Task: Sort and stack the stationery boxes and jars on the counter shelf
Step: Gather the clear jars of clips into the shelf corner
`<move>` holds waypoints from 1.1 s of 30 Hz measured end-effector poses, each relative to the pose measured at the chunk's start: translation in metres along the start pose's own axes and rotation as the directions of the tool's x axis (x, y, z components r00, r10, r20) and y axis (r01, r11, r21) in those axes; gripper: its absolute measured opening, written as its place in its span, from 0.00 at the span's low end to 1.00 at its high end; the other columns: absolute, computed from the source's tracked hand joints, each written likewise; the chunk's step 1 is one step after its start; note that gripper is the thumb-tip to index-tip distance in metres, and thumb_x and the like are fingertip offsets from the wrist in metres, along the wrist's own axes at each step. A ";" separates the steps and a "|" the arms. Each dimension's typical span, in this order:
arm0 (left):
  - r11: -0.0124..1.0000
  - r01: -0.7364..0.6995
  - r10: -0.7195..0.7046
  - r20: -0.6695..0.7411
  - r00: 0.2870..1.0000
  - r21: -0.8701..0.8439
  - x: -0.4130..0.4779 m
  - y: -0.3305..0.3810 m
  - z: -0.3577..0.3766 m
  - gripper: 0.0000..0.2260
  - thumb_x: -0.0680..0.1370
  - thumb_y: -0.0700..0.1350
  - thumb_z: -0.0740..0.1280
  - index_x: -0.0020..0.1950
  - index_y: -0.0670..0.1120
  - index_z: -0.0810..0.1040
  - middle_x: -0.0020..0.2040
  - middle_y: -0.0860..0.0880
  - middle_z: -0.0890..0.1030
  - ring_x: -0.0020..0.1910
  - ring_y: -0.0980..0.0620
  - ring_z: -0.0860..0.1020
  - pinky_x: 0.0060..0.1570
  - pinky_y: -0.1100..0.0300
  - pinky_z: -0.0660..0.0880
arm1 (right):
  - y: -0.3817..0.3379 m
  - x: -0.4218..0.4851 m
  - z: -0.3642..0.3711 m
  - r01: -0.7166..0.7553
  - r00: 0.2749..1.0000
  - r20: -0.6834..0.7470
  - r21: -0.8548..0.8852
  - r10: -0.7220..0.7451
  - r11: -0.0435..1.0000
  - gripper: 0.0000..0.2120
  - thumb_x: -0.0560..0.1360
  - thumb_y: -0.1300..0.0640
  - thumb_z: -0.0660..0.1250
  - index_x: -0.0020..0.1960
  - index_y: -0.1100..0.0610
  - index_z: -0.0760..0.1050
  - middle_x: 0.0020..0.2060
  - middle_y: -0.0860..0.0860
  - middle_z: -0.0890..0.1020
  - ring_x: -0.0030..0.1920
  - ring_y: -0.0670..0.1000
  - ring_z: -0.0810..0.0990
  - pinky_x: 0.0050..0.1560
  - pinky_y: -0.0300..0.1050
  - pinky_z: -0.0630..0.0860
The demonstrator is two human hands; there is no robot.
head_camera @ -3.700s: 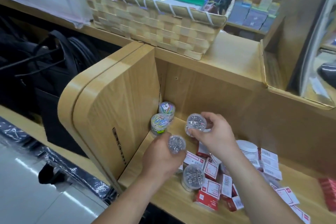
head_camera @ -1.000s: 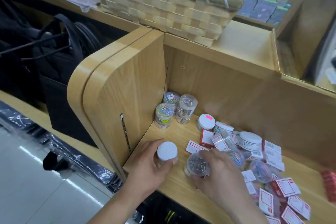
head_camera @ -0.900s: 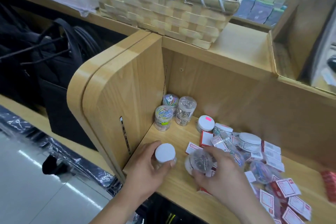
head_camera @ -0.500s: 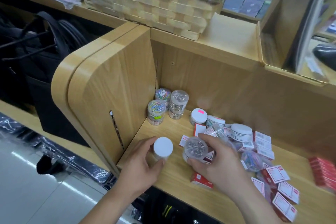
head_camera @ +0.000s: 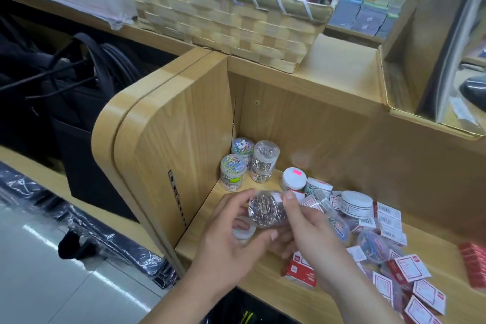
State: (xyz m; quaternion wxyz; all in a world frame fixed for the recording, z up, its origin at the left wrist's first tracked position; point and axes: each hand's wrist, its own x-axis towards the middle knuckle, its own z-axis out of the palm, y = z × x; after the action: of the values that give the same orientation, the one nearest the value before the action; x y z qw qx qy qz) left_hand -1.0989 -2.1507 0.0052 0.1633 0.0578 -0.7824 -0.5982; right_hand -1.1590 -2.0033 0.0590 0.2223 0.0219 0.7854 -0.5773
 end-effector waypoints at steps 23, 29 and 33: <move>0.966 0.208 -0.191 0.116 0.975 -0.153 0.051 -0.002 0.029 0.12 0.76 0.55 0.73 0.55 0.50 0.80 0.45 0.53 0.85 0.45 0.52 0.82 0.47 0.61 0.77 | 0.027 0.031 -0.043 0.401 0.916 0.056 -0.166 -0.398 0.901 0.31 0.71 0.70 0.75 0.67 0.46 0.75 0.58 0.33 0.79 0.55 0.40 0.80 0.53 0.34 0.78; 0.976 0.219 -0.215 0.178 0.960 -0.005 0.048 -0.006 0.002 0.19 0.84 0.62 0.56 0.56 0.52 0.81 0.51 0.54 0.86 0.53 0.55 0.83 0.57 0.49 0.79 | 0.010 0.044 -0.025 0.203 0.970 0.122 0.082 -0.212 0.976 0.25 0.64 0.64 0.82 0.58 0.52 0.79 0.48 0.51 0.87 0.48 0.49 0.85 0.49 0.42 0.81; 0.960 0.157 -0.174 0.054 0.983 0.231 0.045 -0.035 -0.015 0.19 0.81 0.62 0.56 0.66 0.57 0.77 0.59 0.59 0.82 0.60 0.57 0.79 0.61 0.49 0.77 | -0.008 0.062 -0.007 0.094 0.994 0.056 0.024 -0.095 0.995 0.21 0.66 0.55 0.83 0.53 0.56 0.78 0.44 0.56 0.85 0.38 0.45 0.82 0.36 0.38 0.76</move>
State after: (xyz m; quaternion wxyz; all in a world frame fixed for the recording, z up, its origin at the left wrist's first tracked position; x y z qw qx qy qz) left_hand -1.1398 -2.1874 -0.0165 0.0761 0.1188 -0.8432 -0.5187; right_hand -1.2200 -2.0135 0.0448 0.2168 -0.0294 0.7726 -0.5960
